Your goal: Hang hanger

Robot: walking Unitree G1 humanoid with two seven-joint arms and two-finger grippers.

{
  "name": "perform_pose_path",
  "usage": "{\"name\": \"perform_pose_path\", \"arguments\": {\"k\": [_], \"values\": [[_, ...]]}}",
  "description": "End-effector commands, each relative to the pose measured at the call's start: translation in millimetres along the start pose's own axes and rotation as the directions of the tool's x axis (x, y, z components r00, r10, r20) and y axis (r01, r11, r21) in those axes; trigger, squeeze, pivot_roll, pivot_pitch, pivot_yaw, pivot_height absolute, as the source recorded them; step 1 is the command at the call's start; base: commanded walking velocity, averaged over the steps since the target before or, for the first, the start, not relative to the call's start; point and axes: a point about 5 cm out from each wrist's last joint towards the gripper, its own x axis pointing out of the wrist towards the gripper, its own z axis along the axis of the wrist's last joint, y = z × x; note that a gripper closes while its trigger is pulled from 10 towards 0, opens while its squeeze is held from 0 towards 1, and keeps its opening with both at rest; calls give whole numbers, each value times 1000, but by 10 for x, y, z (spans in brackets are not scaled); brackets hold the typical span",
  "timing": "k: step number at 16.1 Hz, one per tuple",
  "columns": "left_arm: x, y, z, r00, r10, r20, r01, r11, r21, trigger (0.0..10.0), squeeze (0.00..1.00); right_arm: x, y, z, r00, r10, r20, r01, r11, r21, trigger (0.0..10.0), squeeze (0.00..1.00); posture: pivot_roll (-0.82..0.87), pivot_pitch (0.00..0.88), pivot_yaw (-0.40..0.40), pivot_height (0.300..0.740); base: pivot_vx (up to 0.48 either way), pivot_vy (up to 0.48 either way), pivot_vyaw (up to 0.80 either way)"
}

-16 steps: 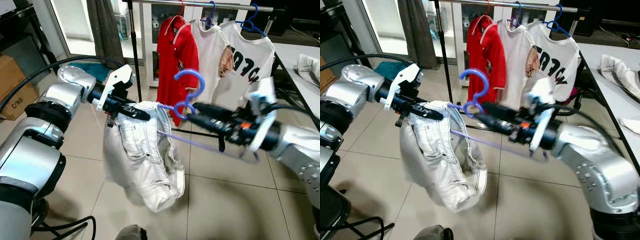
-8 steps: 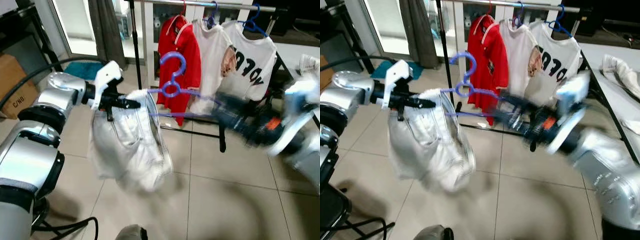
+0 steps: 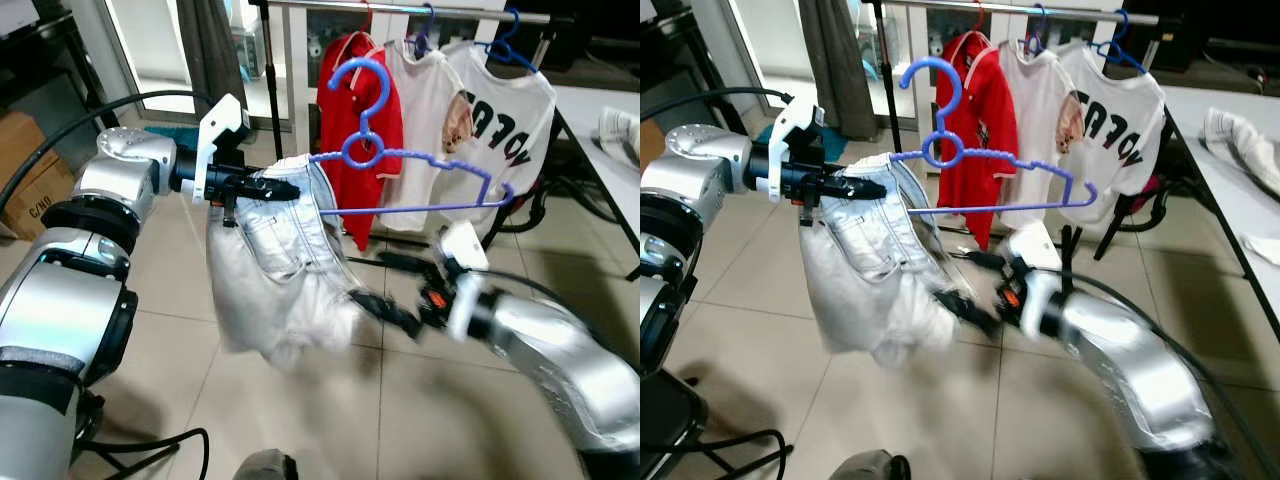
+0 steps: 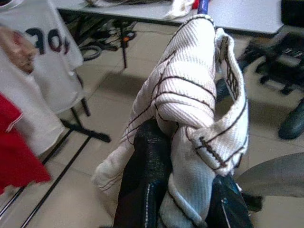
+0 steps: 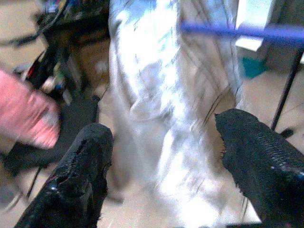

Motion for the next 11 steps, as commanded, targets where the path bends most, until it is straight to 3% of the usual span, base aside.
{"name": "perform_pose_path", "arguments": {"k": [1,3,4,5,8,11], "values": [[-52,24,349,996,-29,83,21,995,97,0,0,63,-46,39,997,-62,44,64,997,-41,10000,1000,-46,0,112,740,0,0,0],[-89,6,369,995,-57,81,47,993,111,0,0,85,-63,101,988,-111,105,117,991,-58,10000,1000,-51,0,115,740,0,0,0],[-115,2,392,994,-62,90,52,992,119,0,0,84,-58,121,985,-120,128,128,990,-58,10000,553,-53,8,119,740,0,0,0],[-150,8,450,992,-55,116,39,990,132,0,0,88,39,136,984,-52,172,58,998,-31,10000,0,-47,13,117,740,0,0,0],[-160,7,514,988,-54,146,33,989,143,0,0,136,230,201,966,66,248,-72,997,12,10000,0,-35,21,113,740,0,0,0],[-149,-11,612,978,-90,188,61,986,154,0,0,277,334,173,960,156,233,-163,987,10,10000,0,-27,29,112,740,0,0,0]]}}
